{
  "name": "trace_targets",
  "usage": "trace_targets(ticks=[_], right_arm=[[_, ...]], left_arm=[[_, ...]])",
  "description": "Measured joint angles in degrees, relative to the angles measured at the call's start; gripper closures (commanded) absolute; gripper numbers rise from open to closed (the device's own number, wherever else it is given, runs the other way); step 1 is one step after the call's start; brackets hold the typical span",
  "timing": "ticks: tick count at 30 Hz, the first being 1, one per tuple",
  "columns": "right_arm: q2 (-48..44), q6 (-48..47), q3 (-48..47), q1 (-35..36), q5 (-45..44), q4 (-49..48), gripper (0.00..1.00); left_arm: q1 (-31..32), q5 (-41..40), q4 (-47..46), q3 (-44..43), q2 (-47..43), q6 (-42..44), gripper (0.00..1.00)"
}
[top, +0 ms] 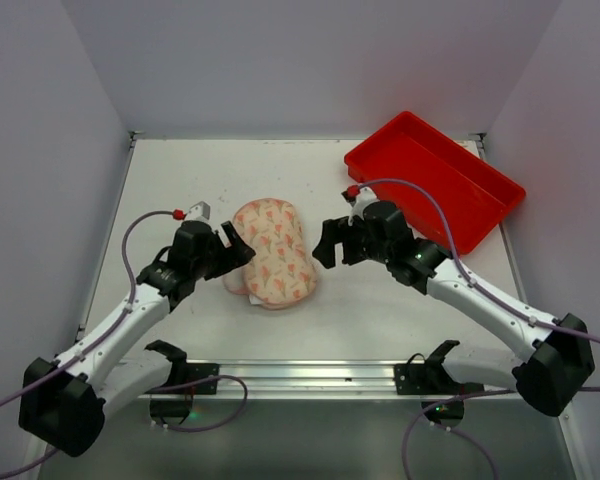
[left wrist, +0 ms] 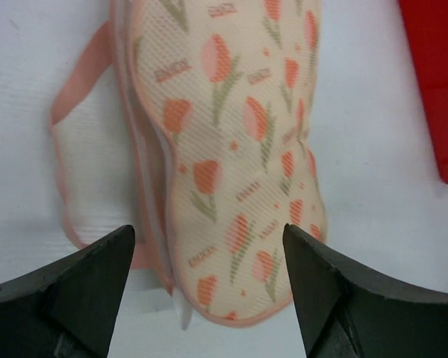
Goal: Unzip the laundry bag and remove the bra
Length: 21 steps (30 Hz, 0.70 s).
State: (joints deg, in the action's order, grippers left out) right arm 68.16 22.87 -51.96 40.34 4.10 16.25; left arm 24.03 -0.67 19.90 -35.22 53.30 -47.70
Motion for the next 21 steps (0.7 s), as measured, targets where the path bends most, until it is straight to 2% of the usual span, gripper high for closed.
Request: trace_targets(ticks=[6, 7, 16, 20, 21], right_arm=[[-8.0, 1.4, 4.6, 0.0, -3.1, -1.3, 0.08], [-9.6, 1.7, 5.9, 0.0, -3.6, -1.3, 0.07], [-18.0, 3.3, 12.0, 0.0, -8.8, -2.1, 0.06], [-18.3, 3.5, 12.2, 0.0, -9.4, -2.6, 0.06], [-18.3, 3.5, 12.3, 0.0, -9.4, -2.7, 0.06]], left_arm=[[-6.1, 3.4, -3.5, -0.1, 12.7, 3.9, 0.36], [-6.6, 4.0, -4.2, -0.1, 13.8, 4.4, 0.42], [-7.1, 12.2, -13.6, 0.2, 18.2, 5.5, 0.53], [-7.1, 13.8, -15.9, 0.4, 20.2, 5.4, 0.67], [-7.1, 14.0, -16.4, 0.4, 20.8, 5.5, 0.74]])
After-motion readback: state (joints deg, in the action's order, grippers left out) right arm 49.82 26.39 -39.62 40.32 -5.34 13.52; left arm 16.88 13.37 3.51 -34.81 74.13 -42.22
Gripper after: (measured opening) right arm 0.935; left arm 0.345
